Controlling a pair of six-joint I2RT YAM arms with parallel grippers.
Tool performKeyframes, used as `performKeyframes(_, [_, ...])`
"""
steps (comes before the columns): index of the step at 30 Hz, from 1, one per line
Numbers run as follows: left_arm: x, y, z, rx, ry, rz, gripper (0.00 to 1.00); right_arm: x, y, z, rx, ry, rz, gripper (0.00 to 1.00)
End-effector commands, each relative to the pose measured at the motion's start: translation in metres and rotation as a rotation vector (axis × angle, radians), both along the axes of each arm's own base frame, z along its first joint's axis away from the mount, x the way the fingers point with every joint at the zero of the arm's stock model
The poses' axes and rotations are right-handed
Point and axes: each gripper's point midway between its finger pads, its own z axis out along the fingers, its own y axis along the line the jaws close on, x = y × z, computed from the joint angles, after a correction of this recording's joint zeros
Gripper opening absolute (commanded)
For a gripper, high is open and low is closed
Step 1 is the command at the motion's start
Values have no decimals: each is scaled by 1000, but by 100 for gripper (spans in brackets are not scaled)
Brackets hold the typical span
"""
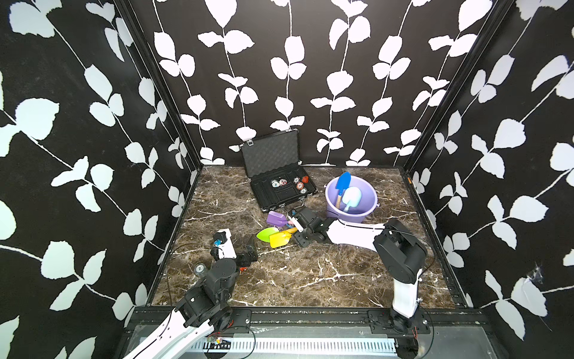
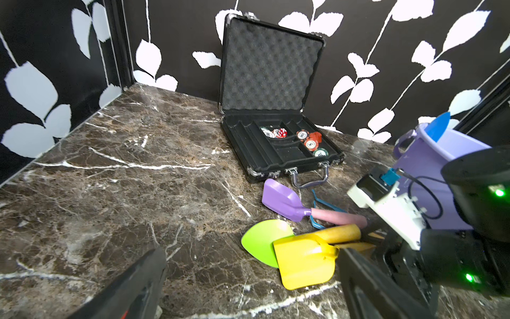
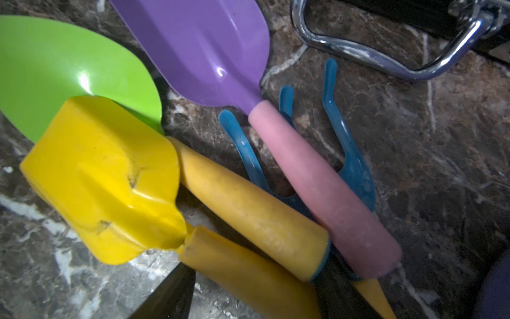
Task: Organize the gardening tools
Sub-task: Pick up the gardening tool from the center of the board.
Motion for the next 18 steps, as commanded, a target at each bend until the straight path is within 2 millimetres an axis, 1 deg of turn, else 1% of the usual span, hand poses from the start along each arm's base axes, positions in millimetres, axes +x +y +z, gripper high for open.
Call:
performKeyframes(1, [1, -3, -6, -4, 21, -8, 99, -10, -3, -12, -7, 63, 2, 66])
performKeyframes(7, [2, -8, -9, -9, 35, -21, 99, -26, -5, -14, 15, 106, 4, 57])
performKeyframes(12, [2, -9, -11, -12, 43, -30, 99, -39, 0, -12, 11, 117, 23, 53])
performKeyframes(16, [0, -14, -9, -18, 44, -59, 99, -48, 3, -8, -11, 108, 19, 53])
performKeyframes(18, [0, -18, -6, -24, 36, -81, 99, -51, 5, -4, -13, 104, 11, 57])
